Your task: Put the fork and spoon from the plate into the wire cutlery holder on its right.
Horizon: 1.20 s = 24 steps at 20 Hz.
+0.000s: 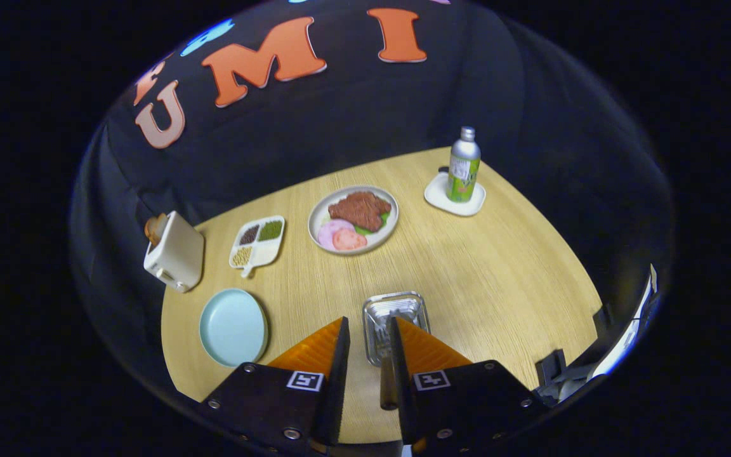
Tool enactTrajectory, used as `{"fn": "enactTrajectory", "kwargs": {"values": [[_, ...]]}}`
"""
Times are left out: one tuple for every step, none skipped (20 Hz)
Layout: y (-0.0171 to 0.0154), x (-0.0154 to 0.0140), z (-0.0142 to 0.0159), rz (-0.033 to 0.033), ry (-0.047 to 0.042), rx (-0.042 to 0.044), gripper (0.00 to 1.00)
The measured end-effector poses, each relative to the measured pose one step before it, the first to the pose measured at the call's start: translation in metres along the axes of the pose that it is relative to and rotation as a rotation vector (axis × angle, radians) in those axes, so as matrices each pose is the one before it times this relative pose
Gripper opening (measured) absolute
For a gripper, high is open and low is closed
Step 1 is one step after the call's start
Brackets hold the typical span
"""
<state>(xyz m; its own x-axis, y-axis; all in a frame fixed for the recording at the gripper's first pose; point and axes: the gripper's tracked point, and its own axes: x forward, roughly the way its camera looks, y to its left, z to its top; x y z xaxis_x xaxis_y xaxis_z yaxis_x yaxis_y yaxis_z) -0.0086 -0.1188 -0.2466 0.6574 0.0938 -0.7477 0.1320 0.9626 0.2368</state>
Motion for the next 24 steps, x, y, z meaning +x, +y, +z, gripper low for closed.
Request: {"fn": "enactTrajectory", "kwargs": {"values": [[0.00323,-0.00361,0.01728,0.0062,-0.06991,-0.01311,0.44],[0.00057,-0.005,0.01904,-0.00555,-0.07284,-0.01938,0.52],[0.0005,-0.00491,0.02169,-0.01195,-0.0854,-0.02393,0.59],[-0.00001,-0.00329,0.02454,-0.01242,-0.08281,-0.02391,0.66],[0.00026,-0.00859,0.01987,-0.00844,-0.07268,-0.02076,0.76],[0.00171,-0.00527,0.02056,-0.00195,-0.07116,-0.01622,0.79],[0.00277,-0.00379,0.0198,0.00119,-0.06725,-0.01467,0.85],[0.00398,-0.00431,0.01912,0.00308,-0.0607,-0.01433,0.87],[0.00384,-0.00609,0.01543,0.00528,-0.06138,-0.01523,0.9],[0.00278,-0.00254,0.01874,0.00121,-0.07108,-0.01563,0.91],[0.00413,-0.00209,0.01626,0.00914,-0.06681,-0.0125,0.93],[0.00382,-0.00209,0.01397,0.00826,-0.05064,-0.0072,0.93],[0.00348,-0.00219,0.00962,0.00839,-0.03779,-0.00668,0.93],[0.00172,-0.00094,0.00568,0.0029,-0.01688,-0.00387,0.93],[0.00115,0.00008,0.00237,0.00326,-0.0073,-0.0027,0.93],[0.00228,-0.00091,0.00204,0.00352,-0.00411,-0.00024,0.93],[0.00321,0.00023,0.00256,0.00287,-0.00358,0.00253,0.93],[0.00109,-0.0008,0.00226,0.00158,-0.00504,0.00339,0.93],[0.00142,0.00035,0.00264,0.00438,-0.00767,0.00446,0.93],[0.00195,0.0003,0.00337,0.00698,-0.00977,0.00145,0.93],[0.00208,0.00028,0.0018,0.00736,-0.00736,0.00039,0.93],[0.00176,-0.00065,0.00188,0.0069,-0.00204,-0.00454,0.93],[-0.00018,-0.00019,0.00139,0.00059,-0.00332,-0.01041,0.93],[-0.00148,-0.00029,0.00275,-0.00445,-0.00686,-0.01246,0.93]]}}
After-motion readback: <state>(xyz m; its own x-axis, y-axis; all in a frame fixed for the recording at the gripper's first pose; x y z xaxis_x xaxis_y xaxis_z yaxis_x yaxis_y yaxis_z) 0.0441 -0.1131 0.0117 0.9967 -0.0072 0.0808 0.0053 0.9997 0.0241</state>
